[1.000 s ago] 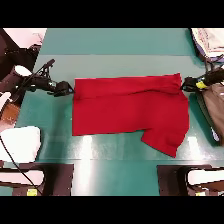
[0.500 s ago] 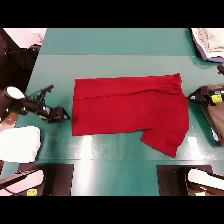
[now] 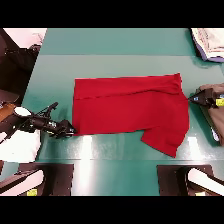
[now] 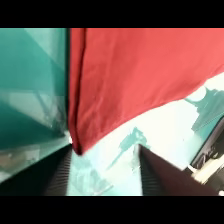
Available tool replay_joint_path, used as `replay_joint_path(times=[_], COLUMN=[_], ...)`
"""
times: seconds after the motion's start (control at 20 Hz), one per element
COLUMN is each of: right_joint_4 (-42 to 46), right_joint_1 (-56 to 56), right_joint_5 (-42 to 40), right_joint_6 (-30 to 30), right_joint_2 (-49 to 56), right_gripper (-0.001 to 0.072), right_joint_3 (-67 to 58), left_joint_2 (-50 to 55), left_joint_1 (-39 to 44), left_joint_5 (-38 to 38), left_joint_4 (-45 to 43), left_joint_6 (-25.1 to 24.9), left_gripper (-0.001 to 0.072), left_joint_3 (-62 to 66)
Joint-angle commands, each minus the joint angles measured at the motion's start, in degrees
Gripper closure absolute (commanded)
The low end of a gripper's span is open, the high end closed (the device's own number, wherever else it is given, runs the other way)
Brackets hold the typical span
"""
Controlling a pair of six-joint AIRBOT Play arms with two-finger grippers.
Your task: Fold the shirts.
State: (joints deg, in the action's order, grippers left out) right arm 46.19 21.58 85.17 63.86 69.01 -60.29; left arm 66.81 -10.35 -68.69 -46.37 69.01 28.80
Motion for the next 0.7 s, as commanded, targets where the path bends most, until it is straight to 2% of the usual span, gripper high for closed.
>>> replay_joint_path(times=[0.0,0.2,0.25,0.3,0.4,0.55,0.65], right_joint_4=[0.1,3.4,3.3,3.4,4.0,12.7,14.9], right_joint_1=[0.1,0.4,1.0,2.1,5.2,10.8,13.9], right_joint_5=[0.1,1.4,1.2,0.5,0.3,0.3,0.4], right_joint_6=[-0.1,0.2,0.2,0.2,0.2,0.8,1.7], right_joint_2=[-1.5,-2.2,-2.7,-3.5,-5.3,-8.2,-9.1], right_gripper=[0.0381,0.0381,0.0381,0.0381,0.0381,0.0386,0.0385], right_joint_3=[0.2,1.2,2.8,5.4,10.6,18.1,22.7], left_joint_2=[0.0,0.0,0.0,0.0,0.0,0.0,0.0], left_joint_1=[0.0,0.0,0.0,0.0,0.0,0.0,0.0], left_joint_5=[5.3,8.1,8.0,7.9,7.0,5.0,5.0], left_joint_4=[2.4,5.0,5.0,5.5,5.5,5.4,5.4], left_joint_6=[-1.8,-2.0,-3.5,-5.4,-5.4,-6.1,-6.1], left_gripper=[0.0348,0.0363,0.0667,0.0680,0.0680,0.0681,0.0681], left_joint_3=[-1.3,-0.8,-0.4,0.2,2.3,6.0,7.7])
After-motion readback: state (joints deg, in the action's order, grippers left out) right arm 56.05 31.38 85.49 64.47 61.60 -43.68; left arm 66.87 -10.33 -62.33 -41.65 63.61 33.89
